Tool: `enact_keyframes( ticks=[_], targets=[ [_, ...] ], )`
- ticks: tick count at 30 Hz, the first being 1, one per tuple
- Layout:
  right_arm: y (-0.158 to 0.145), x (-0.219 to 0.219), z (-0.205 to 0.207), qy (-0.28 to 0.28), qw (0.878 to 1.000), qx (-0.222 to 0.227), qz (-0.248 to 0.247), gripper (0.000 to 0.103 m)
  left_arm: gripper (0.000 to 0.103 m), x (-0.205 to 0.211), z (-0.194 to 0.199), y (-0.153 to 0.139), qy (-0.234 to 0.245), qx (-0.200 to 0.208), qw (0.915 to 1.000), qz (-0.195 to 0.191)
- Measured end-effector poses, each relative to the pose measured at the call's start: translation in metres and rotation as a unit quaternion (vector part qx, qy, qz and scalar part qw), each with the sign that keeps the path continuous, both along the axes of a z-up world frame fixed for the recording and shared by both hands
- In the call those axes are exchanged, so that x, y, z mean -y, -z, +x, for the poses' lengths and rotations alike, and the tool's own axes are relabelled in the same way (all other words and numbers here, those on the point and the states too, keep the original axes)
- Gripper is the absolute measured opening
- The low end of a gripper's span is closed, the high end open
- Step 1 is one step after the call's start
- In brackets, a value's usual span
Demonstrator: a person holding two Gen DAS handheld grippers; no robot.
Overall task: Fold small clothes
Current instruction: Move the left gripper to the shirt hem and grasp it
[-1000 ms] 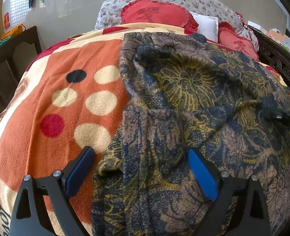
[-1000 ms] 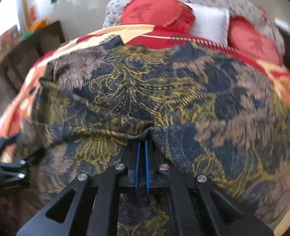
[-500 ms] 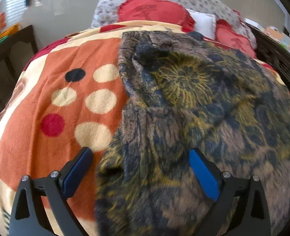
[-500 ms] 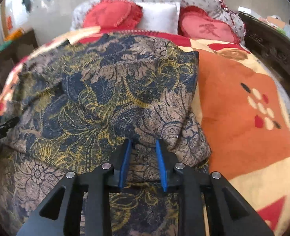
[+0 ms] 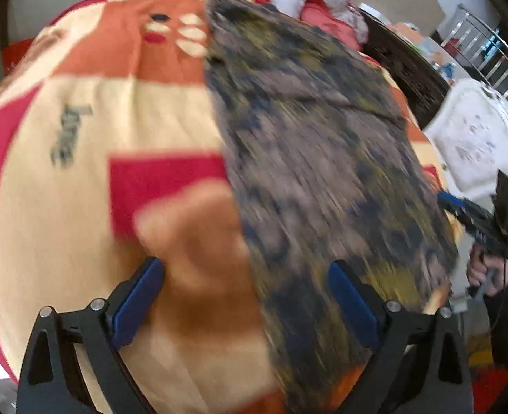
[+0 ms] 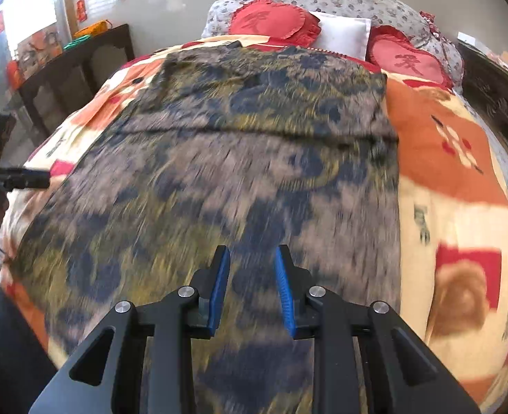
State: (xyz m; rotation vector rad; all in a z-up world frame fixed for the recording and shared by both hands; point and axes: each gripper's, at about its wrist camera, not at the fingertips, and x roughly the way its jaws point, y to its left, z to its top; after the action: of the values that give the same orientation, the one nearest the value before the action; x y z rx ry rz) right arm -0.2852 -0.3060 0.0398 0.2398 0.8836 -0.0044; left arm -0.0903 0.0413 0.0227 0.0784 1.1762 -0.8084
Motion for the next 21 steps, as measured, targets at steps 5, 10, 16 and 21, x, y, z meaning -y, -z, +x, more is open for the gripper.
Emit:
enact_keyframes(
  ticks=[5, 10, 16, 21],
  targets=[
    [-0.016, 0.011, -0.048, 0.033, 0.999, 0.035, 0.024, 0.036, 0.100, -0.004, -0.033, 0.002, 0.004, -0.051, 0.9975, -0.049],
    [-0.025, 0.025, -0.069, 0.073, 0.995, 0.067, 0.032, 0.036, 0.100, 0.004, -0.051, 0.003, 0.030, -0.080, 0.9928, -0.084],
    [-0.020, 0.034, -0.092, 0.097, 0.992, 0.071, 0.041, 0.036, 0.069, 0.002, -0.047, 0.007, 0.031, -0.121, 0.9863, -0.108],
    [-0.009, 0.051, -0.118, 0.127, 0.990, 0.044, 0.035, 0.036, 0.049, -0.012, -0.033, 0.014, 0.004, -0.152, 0.9811, -0.119]
  ],
)
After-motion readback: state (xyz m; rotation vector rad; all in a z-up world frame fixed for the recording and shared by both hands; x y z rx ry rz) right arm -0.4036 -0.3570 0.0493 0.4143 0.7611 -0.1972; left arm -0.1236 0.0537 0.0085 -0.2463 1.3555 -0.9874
